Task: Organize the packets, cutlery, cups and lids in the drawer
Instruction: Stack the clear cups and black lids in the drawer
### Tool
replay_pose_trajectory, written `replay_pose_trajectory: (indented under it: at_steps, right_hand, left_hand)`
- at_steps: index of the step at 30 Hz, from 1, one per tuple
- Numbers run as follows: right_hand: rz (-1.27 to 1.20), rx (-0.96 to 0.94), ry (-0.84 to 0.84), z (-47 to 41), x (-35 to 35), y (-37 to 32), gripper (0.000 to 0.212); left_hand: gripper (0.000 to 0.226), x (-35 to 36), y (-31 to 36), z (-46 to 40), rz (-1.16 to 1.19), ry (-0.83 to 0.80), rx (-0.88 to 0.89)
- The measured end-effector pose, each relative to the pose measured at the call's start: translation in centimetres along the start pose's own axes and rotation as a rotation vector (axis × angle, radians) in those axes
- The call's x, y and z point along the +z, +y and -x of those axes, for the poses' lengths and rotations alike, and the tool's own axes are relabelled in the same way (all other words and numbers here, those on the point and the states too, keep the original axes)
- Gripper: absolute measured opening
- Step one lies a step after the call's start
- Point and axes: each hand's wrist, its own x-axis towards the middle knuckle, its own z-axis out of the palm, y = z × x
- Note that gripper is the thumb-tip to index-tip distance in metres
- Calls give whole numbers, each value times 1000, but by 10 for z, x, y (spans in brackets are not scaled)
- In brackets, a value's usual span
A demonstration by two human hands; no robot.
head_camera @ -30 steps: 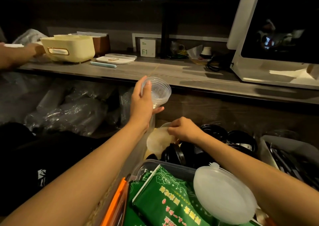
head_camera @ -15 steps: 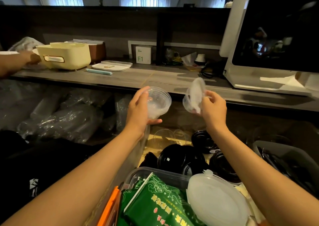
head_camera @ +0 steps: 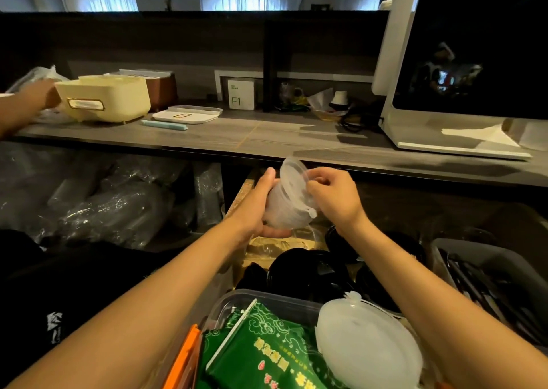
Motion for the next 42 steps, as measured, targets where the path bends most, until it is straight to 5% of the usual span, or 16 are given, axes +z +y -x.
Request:
replay_pose_trajectory:
  at_steps: [4,7,12,22,28,38,42]
  right_hand:
    - [121,97,-75,-1,3,-2,26]
    - [44,59,-97,0,7,-5,21]
    - [-69,0,41,-1,7,-2,6]
    - [-533,59,257,-9,-23,-6,12]
    - [-189,53,-31,-13,-7,-11,11]
    - [126,20,-117,7,-34,-48,15]
    - [35,136,-193,31,-53,-66,13]
  left_hand:
    - [56,-2,0,3,12,-78,-14]
    - [40,1,1,4,35,-63,14]
    - [18,2,2,3,-20,-53,16]
    - [19,-1,-2,-5,78,56,116]
    - [22,-5,-2,-4,62,65,223]
    - [23,3,5,14,0,28,272]
    - [19,12,18,31,16,72,318]
